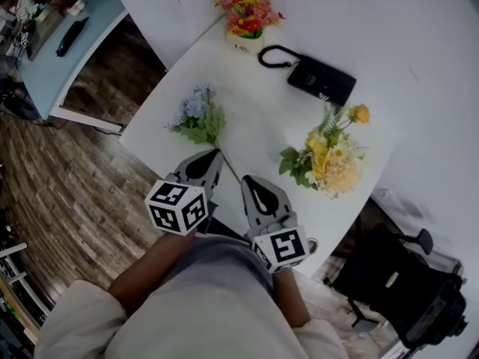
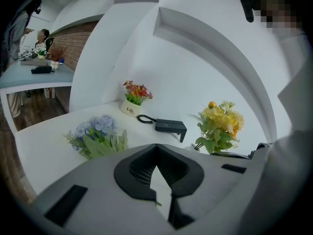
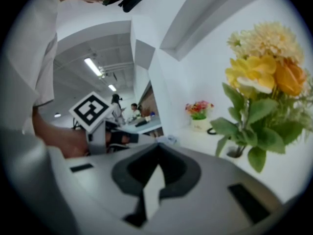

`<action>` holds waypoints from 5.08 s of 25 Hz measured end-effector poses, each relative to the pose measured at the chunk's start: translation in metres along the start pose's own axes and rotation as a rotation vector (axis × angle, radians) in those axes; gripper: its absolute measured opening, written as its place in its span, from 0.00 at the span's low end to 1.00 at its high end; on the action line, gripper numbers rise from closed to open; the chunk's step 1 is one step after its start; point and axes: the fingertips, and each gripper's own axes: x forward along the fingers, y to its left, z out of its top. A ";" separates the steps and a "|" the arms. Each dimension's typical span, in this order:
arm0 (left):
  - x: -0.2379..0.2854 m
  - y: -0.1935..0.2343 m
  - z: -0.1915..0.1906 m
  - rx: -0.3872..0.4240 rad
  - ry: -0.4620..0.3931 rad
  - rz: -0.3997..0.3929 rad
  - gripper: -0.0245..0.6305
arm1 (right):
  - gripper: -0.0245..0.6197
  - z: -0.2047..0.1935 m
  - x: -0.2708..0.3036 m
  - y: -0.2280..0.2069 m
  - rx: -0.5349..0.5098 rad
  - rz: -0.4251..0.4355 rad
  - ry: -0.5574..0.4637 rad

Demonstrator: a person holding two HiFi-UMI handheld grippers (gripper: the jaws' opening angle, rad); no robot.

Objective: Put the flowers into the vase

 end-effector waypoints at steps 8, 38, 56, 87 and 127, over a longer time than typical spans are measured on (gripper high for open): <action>0.000 0.004 0.003 -0.051 -0.004 -0.015 0.07 | 0.07 0.005 0.006 0.001 0.002 0.004 -0.002; 0.039 0.084 -0.066 -0.684 0.159 0.081 0.22 | 0.08 -0.009 0.037 -0.006 0.050 -0.007 0.094; 0.065 0.093 -0.079 -0.737 0.243 0.139 0.23 | 0.08 -0.012 0.053 -0.004 0.080 0.001 0.122; 0.058 0.083 -0.049 -0.796 0.097 0.009 0.10 | 0.08 -0.008 0.037 -0.006 0.071 -0.037 0.099; 0.029 -0.003 0.009 -0.479 -0.032 -0.188 0.10 | 0.08 0.031 -0.030 -0.019 0.066 -0.178 0.012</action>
